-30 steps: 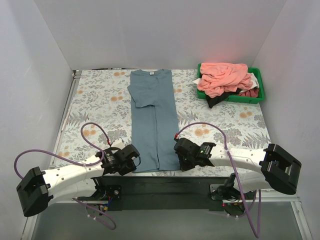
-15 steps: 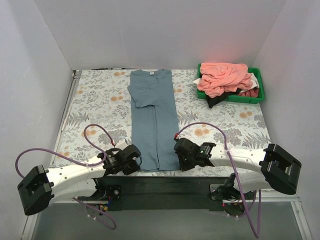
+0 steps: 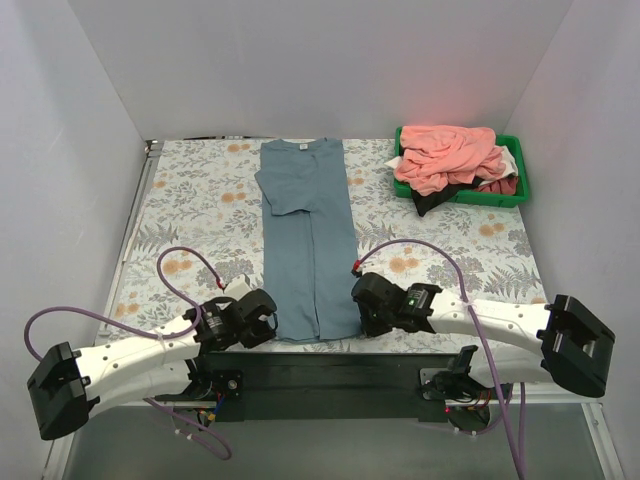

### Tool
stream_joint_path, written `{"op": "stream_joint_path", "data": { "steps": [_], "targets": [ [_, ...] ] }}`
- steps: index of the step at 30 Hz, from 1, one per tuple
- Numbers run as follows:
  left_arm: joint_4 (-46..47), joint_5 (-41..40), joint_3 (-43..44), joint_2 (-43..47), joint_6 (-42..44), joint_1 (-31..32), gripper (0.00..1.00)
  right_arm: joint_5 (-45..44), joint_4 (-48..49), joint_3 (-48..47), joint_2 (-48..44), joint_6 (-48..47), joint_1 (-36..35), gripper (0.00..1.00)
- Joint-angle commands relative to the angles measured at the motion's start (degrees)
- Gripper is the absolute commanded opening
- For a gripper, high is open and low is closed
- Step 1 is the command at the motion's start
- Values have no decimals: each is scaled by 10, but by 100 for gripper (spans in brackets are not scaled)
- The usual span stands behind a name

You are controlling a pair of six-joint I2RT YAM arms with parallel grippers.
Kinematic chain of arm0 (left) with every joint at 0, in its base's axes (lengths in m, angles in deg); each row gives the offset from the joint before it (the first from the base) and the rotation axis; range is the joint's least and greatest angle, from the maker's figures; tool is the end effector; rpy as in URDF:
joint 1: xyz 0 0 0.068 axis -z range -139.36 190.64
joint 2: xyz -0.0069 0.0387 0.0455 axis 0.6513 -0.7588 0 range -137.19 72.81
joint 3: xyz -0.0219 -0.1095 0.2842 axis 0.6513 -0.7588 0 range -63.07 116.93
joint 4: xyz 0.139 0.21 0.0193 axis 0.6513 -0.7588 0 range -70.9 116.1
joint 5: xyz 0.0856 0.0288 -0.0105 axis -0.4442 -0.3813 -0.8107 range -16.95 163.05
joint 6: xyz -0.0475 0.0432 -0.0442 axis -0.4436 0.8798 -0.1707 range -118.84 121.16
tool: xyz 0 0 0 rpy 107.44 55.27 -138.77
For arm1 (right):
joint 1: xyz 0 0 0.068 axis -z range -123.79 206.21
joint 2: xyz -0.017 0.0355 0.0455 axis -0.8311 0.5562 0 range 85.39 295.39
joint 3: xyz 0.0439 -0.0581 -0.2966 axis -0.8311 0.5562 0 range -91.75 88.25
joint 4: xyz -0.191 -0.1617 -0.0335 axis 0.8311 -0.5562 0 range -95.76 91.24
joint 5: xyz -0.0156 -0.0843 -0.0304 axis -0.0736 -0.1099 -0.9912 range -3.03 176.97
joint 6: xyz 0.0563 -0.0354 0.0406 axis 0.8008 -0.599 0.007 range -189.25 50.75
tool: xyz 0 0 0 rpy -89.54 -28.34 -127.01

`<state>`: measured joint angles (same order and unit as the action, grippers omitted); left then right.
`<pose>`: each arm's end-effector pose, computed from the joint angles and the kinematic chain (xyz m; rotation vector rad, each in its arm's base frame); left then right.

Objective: Fold and stack the t-shirts
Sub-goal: Fold the tshirt

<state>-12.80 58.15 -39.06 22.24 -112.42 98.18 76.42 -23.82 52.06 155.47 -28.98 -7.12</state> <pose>0.0820 -0.0972 0.1658 -1.3832 2.4302 -0.5781 0.1095 0.1906 0.1923 -0.4602 2.5938 0.4244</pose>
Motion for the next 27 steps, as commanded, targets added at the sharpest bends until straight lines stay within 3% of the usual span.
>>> {"op": "stream_joint_path", "data": {
  "steps": [1,9,14,17,27],
  "targets": [
    [-45,-37,38,13,6,2,0,-40,-23,-37,-13,-4,3,1],
    [35,-80,41,5,18,2,0,-74,-24,-80,-9,-22,15,1],
    [84,-148,54,2,38,-3,0,-98,-9,-105,-9,-45,32,1],
    [148,-158,44,18,93,-27,0,-105,18,-106,-4,-65,48,1],
    [414,-74,-8,-20,279,-177,0,-110,142,-159,82,-158,109,1]
  ]
}}
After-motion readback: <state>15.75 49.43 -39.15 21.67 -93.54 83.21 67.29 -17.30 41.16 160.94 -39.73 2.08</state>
